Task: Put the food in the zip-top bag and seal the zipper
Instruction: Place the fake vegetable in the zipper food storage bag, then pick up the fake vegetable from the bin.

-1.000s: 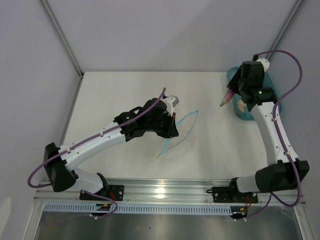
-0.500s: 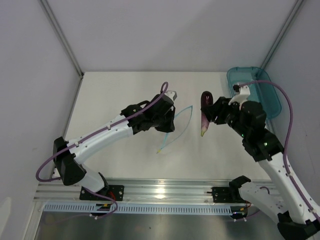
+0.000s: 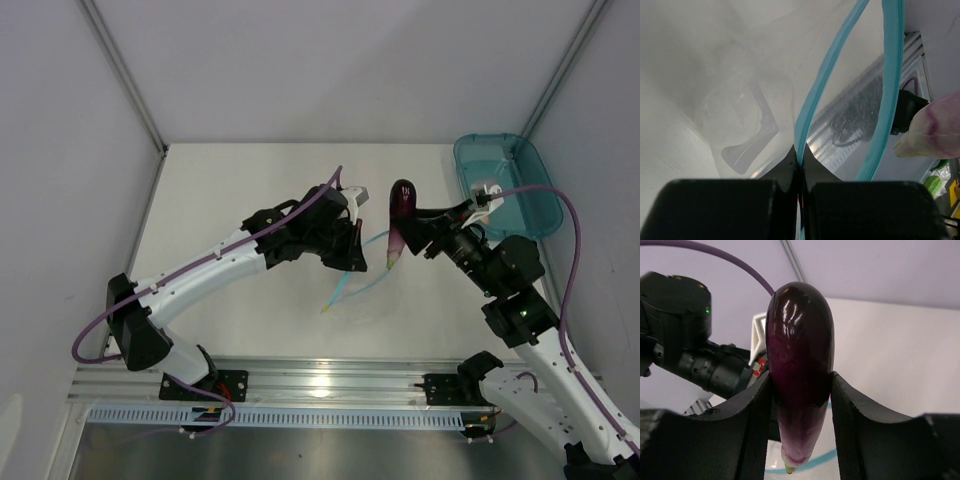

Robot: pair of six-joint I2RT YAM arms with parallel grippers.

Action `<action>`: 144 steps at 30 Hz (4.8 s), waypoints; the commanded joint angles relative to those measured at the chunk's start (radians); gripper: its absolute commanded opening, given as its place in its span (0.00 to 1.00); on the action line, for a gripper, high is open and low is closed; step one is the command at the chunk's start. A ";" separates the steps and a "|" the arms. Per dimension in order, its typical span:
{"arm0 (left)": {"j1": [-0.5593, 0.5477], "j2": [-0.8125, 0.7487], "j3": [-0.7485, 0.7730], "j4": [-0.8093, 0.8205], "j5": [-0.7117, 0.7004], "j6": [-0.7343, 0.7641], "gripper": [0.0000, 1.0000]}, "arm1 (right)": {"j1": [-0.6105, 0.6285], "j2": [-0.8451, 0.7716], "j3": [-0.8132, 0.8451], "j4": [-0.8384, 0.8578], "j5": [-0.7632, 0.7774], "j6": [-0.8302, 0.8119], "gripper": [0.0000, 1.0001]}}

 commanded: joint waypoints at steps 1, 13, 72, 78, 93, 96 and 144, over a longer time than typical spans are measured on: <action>0.005 -0.007 0.008 0.047 0.088 0.007 0.01 | 0.011 0.003 0.013 0.152 -0.012 -0.005 0.00; 0.008 -0.013 -0.032 0.119 0.217 -0.010 0.00 | 0.017 -0.006 -0.044 0.195 -0.008 -0.050 0.04; 0.097 -0.360 -0.408 0.193 0.014 0.122 0.01 | -0.539 0.705 0.583 -0.591 0.339 0.120 0.99; 0.097 -0.377 -0.478 0.254 0.057 0.122 0.01 | -0.604 0.874 0.687 -0.625 0.455 0.169 0.99; 0.095 -0.418 -0.552 0.346 0.105 0.126 0.00 | -0.726 1.288 1.048 -0.803 0.574 0.246 0.99; 0.097 -0.415 -0.547 0.339 0.093 0.140 0.00 | -0.733 1.363 1.105 -0.834 0.567 0.243 0.99; 0.109 -0.355 -0.566 0.369 0.102 0.128 0.00 | -0.734 1.647 1.169 -0.751 0.414 0.286 0.80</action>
